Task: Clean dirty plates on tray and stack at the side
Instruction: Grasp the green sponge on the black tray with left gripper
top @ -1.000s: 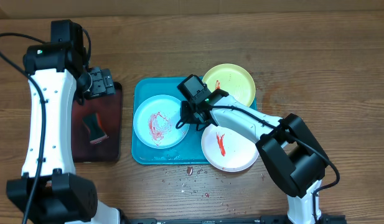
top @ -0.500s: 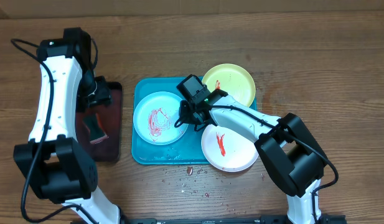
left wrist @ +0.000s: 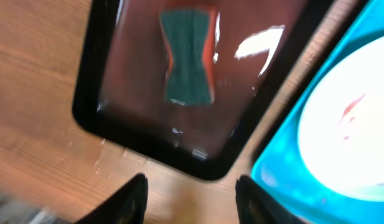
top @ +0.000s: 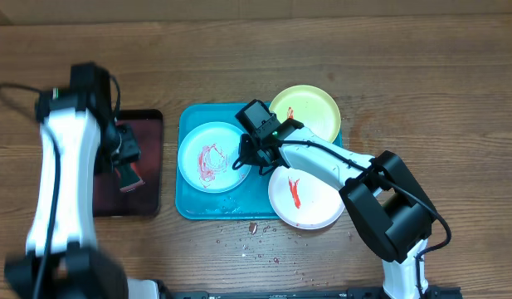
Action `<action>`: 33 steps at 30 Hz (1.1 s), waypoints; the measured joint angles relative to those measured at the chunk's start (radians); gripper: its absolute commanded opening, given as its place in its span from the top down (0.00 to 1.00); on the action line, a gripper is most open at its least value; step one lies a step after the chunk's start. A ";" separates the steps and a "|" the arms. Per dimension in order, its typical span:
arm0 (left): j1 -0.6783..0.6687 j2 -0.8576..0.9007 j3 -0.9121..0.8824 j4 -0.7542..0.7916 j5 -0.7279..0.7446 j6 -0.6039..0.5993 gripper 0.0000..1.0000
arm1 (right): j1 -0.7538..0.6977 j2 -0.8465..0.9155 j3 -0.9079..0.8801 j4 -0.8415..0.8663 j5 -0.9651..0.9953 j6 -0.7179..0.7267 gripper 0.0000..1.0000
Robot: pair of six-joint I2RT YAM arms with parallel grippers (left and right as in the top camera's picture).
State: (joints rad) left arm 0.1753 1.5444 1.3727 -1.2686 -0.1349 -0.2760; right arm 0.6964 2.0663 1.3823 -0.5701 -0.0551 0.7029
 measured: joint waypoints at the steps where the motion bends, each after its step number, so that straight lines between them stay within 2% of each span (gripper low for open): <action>1: 0.011 -0.053 -0.057 0.062 0.000 -0.003 0.47 | 0.000 0.002 0.000 0.000 0.000 0.000 0.91; 4: 0.064 -0.156 -0.201 0.230 -0.002 -0.007 0.38 | 0.000 0.002 0.000 0.002 0.000 0.001 0.91; 6: 0.099 -0.165 -0.268 0.328 0.000 0.010 0.38 | 0.000 0.002 0.000 0.002 0.000 0.001 0.91; 12: 0.127 -0.062 -0.343 0.462 0.008 0.113 0.59 | 0.000 0.002 0.000 0.002 0.000 0.001 0.91; 16: 0.127 0.015 -0.344 0.509 0.034 0.157 0.64 | 0.000 0.002 0.000 0.002 0.000 0.001 0.91; 27: 0.127 0.204 -0.344 0.584 0.063 0.183 0.63 | 0.000 0.002 0.000 0.002 0.000 0.000 0.90; 33: 0.126 0.238 -0.344 0.620 0.071 0.186 0.80 | 0.000 0.002 0.000 0.002 0.000 0.000 0.90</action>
State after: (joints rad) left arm 0.3016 1.7824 1.0286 -0.6491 -0.0635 -0.0902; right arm 0.6964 2.0686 1.3827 -0.5682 -0.0551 0.7033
